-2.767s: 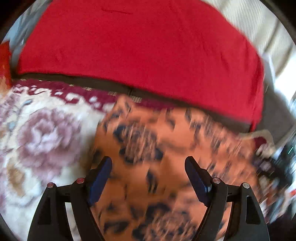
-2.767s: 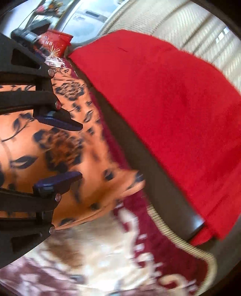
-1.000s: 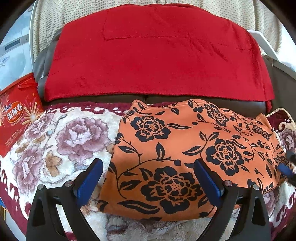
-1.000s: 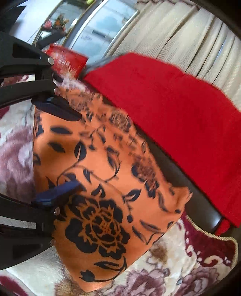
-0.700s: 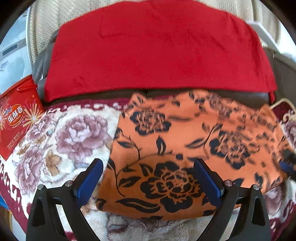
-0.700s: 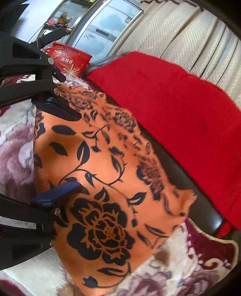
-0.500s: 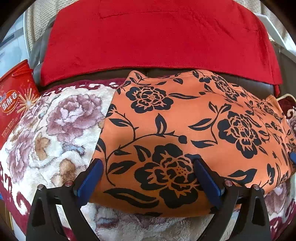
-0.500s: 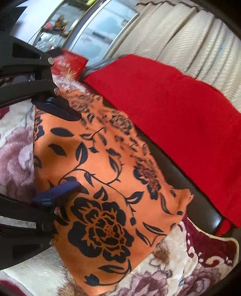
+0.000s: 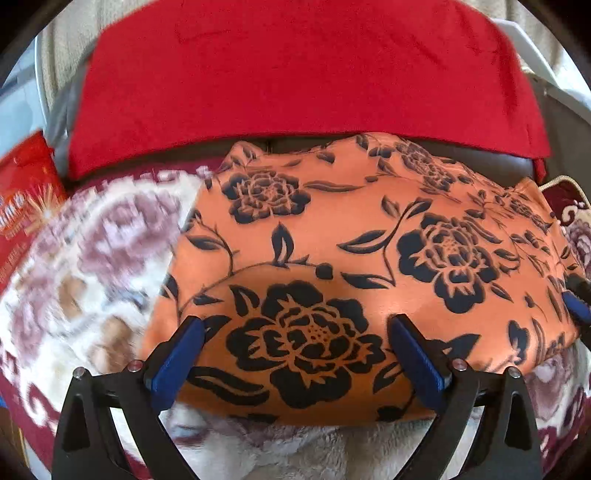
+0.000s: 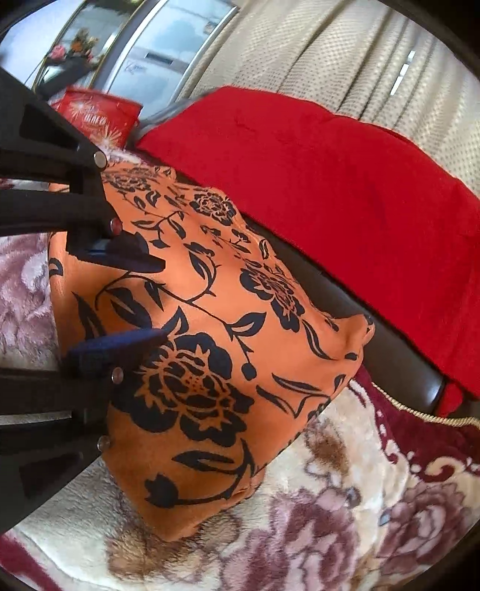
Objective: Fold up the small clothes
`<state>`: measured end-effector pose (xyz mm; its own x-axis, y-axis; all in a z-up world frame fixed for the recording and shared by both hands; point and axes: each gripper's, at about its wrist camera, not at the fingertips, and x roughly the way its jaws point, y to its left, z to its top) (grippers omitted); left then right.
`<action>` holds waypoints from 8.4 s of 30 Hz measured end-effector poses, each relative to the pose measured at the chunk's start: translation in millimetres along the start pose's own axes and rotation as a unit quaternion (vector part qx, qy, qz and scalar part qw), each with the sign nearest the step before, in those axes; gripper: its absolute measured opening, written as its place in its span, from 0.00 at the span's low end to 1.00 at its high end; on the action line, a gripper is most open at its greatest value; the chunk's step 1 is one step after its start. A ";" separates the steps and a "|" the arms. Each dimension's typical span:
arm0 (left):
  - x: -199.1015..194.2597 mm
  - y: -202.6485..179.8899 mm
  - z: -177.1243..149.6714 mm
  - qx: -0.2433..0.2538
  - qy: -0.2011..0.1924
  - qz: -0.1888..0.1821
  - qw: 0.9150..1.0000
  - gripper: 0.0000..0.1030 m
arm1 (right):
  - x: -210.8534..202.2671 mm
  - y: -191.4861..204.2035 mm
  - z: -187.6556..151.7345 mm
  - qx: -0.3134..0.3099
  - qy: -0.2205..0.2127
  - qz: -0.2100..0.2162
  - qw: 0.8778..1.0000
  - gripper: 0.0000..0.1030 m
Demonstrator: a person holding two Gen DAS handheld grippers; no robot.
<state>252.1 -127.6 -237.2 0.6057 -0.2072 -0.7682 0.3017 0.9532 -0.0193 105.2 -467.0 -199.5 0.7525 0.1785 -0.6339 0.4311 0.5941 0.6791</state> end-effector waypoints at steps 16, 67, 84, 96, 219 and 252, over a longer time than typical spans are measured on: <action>2.8 1.7 -2.0 0.005 -0.011 -0.008 1.000 1.00 | -2.0 -1.1 -0.7 0.006 0.005 0.006 1.000 0.35; -31.3 154.4 27.7 -0.109 -0.024 0.064 0.992 1.00 | -7.7 164.0 -5.9 -0.138 -0.082 0.027 0.987 0.14; -41.7 235.1 9.3 -0.182 -0.037 0.065 0.980 1.00 | 169.0 252.4 -138.8 -0.203 0.107 0.012 0.973 0.23; -51.4 172.7 21.5 -0.119 -0.072 -0.078 0.987 1.00 | 80.4 234.1 -121.7 -0.249 0.126 0.187 0.942 0.71; -32.4 68.6 15.8 0.049 -0.064 0.064 0.995 0.91 | 53.4 167.7 -35.6 -0.238 0.061 0.127 0.961 0.56; -45.6 75.1 27.4 0.000 -0.101 0.049 0.994 0.91 | 46.2 157.2 -17.0 -0.196 0.036 0.148 0.969 0.55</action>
<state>267.3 -52.6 -186.0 0.7673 -0.1524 -0.6229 0.2333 0.9711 0.0497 199.2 -352.1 -128.3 0.7720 0.4327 -0.4656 -0.0314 0.7576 0.6520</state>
